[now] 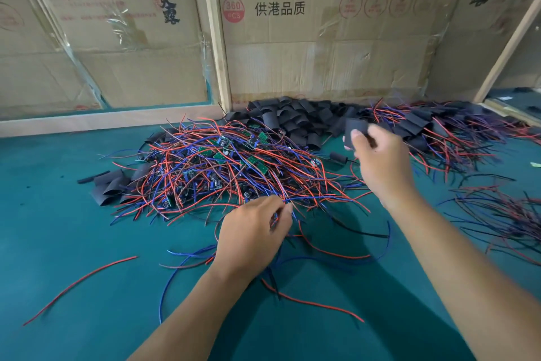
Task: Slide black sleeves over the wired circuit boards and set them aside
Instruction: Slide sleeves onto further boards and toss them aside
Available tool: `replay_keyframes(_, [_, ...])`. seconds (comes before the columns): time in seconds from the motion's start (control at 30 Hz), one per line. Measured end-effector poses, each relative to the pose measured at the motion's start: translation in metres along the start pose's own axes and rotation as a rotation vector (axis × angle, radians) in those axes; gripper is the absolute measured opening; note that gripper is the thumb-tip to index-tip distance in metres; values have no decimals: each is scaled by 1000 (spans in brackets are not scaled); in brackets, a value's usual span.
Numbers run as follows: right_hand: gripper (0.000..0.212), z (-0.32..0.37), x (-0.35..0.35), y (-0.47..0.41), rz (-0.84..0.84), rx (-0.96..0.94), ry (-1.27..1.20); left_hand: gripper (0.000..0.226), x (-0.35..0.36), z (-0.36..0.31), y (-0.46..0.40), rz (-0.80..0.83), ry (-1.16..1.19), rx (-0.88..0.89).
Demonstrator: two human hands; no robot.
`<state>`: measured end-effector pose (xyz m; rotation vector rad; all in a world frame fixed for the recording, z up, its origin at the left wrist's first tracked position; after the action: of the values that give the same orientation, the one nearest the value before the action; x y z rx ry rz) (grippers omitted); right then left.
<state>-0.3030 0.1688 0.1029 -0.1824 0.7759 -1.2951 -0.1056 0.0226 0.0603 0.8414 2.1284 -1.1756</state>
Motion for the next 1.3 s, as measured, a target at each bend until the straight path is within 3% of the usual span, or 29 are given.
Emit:
replay_keyframes(0.1, [18,-16,11,36,-11,260,-608,9,-8,19,-7,-36,-75,-82])
replay_keyframes(0.23, [11,-24,34,61,90,468,-820,20,-18,41,-14,-49,-112,-146])
replay_keyframes(0.37, [17,-38,25,60,102,526,-646,39,1,46,-14,179,-190,-91])
replay_keyframes(0.43, [19,-45,20,60,88,566,-621,37,9,49,-13,265,-263,-79])
replay_keyframes(0.57, [8,-48,20,58,124,601,-616,28,8,52,-14,272,-323,-83])
replay_keyframes(0.7, [25,-49,23,57,195,607,-672,22,6,52,-13,276,-391,-63])
replay_keyframes(0.8, [29,-49,16,52,243,531,-584,14,-1,47,-14,250,-328,-49])
replay_keyframes(0.97, [36,-42,3,43,285,188,115,5,-16,41,-16,178,-154,-96])
replay_keyframes(1.1, [24,-33,13,42,342,36,191,11,-20,43,-16,175,-28,-152])
replay_keyframes(1.3, [24,-33,14,44,385,-17,274,24,-21,49,-14,196,94,-175])
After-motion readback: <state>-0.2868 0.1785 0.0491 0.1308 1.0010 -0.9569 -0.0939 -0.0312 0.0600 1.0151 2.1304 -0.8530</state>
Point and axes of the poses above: each hand's wrist, its own y-axis away from the middle knuckle, its own x-axis out of the palm, z = x × y, the point moved 10 cm from there along -y, towards the middle knuckle, and after that the axes turned 4 degrees about -x, right-handed, at the moved point
